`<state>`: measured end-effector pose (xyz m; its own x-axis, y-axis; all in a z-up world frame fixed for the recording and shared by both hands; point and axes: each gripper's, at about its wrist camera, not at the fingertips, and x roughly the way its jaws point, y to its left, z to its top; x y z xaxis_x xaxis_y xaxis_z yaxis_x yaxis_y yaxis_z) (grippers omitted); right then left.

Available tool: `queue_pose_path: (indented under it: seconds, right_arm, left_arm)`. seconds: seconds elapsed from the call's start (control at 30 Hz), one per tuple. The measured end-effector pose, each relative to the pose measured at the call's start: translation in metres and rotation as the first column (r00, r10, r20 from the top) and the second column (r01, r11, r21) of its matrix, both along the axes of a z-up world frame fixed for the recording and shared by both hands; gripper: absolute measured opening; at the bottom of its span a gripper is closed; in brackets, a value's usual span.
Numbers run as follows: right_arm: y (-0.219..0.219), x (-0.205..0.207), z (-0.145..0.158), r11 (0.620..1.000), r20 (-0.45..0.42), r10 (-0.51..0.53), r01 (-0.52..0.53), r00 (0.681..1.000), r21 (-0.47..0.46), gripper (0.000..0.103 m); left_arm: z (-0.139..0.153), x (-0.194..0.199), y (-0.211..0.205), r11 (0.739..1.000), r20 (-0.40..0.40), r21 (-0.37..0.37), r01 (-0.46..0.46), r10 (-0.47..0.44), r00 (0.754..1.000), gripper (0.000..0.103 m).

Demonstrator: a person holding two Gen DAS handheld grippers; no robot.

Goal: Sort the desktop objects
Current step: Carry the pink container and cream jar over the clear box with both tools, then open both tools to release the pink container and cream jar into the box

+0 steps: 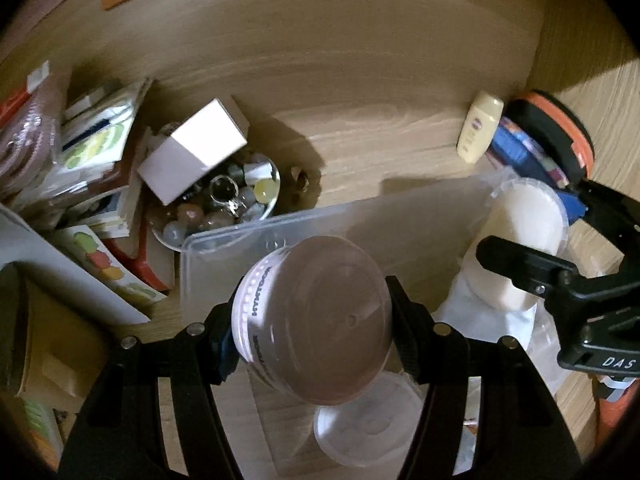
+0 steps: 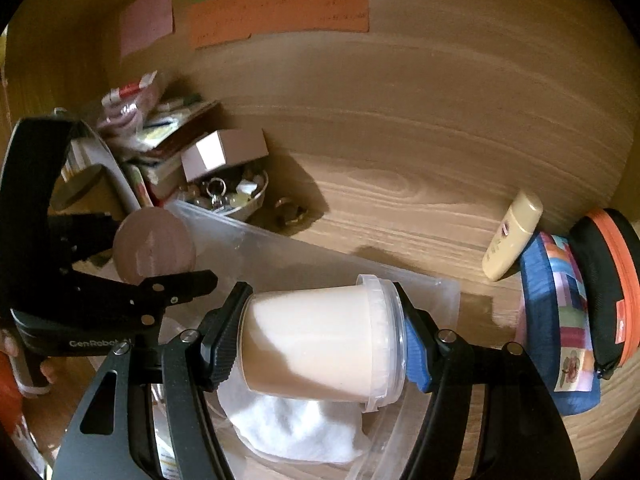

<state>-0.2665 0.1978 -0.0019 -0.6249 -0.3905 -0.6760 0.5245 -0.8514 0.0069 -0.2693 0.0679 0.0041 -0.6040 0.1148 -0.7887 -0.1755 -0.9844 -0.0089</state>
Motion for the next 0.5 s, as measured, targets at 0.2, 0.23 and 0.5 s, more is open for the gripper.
queue_pose_path:
  seconds: [0.2,0.23,0.5]
  right_arm:
    - [-0.002,-0.003,-0.006,1.000,0.013,0.002,-0.003,1.000,0.031,0.064]
    - [-0.002,-0.003,-0.006,1.000,0.013,0.004,-0.004,1.000,0.031,0.064]
    - [-0.011,0.001,-0.009,0.995,-0.002,0.008,-0.008,1.000,0.103,0.064]
  left_arm:
    - [-0.007,-0.007,0.005,0.999,0.073,-0.045,0.015,-0.011,0.997,0.063]
    - [-0.009,-0.008,0.005,0.998,0.083,-0.054,0.014,-0.010,0.996,0.063]
    - [-0.018,-0.012,0.014,0.992,0.152,-0.123,0.031,-0.012,0.988,0.063]
